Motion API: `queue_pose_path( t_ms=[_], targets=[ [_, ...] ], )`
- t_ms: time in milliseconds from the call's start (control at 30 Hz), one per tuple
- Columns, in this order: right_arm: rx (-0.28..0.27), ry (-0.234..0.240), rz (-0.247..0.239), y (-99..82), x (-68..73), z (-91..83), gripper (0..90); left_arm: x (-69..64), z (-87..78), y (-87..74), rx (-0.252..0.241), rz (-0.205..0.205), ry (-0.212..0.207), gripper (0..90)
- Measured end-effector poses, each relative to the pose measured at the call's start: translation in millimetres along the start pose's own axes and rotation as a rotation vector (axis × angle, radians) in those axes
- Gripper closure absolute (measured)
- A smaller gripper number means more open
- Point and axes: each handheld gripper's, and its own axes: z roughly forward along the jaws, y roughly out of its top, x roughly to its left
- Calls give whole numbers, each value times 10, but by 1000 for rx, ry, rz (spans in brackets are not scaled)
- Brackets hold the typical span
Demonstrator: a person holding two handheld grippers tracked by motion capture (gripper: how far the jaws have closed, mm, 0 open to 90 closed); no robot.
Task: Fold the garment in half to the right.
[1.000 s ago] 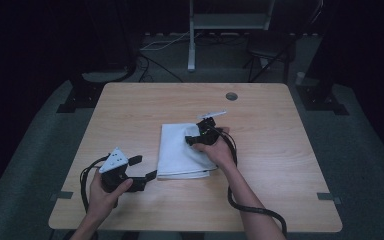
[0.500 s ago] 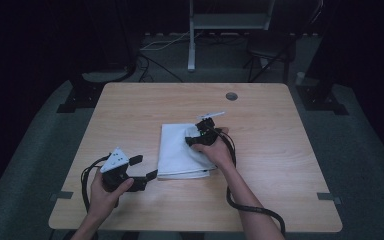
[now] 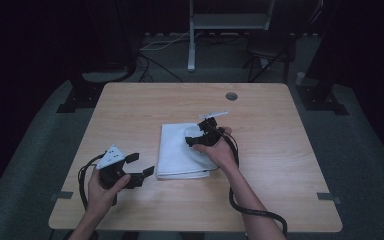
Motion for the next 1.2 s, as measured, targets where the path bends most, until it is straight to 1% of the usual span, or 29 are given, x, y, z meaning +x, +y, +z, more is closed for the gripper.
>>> queue_pose_path(
  t_ms=[100, 300, 533, 667, 733, 1000, 1200],
  targets=[
    [-2, 2, -4, -2, 3, -30, 137, 1, -5, 11, -3, -1, 2, 212],
    [-30, 15, 1, -14, 6, -146, 134, -13, 2, 28, -3, 0, 1, 213],
    [-41, 34, -8, -37, 6, -251, 133, -26, 17, 45, -1, 2, 1, 213],
    [-46, 37, -11, -64, -14, -327, 133, -17, 14, 55, -5, 0, 6, 213],
    [-52, 38, -12, -84, -32, -366, 133, -12, 11, 57, -10, -8, 8, 212],
    [-48, 32, -8, -163, -99, -468, 133, -14, -11, 75, -22, -15, 13, 213],
    [-67, 38, -10, -232, -139, -576, 133, 9, -41, 86, -23, -14, 18, 213]
  ],
)
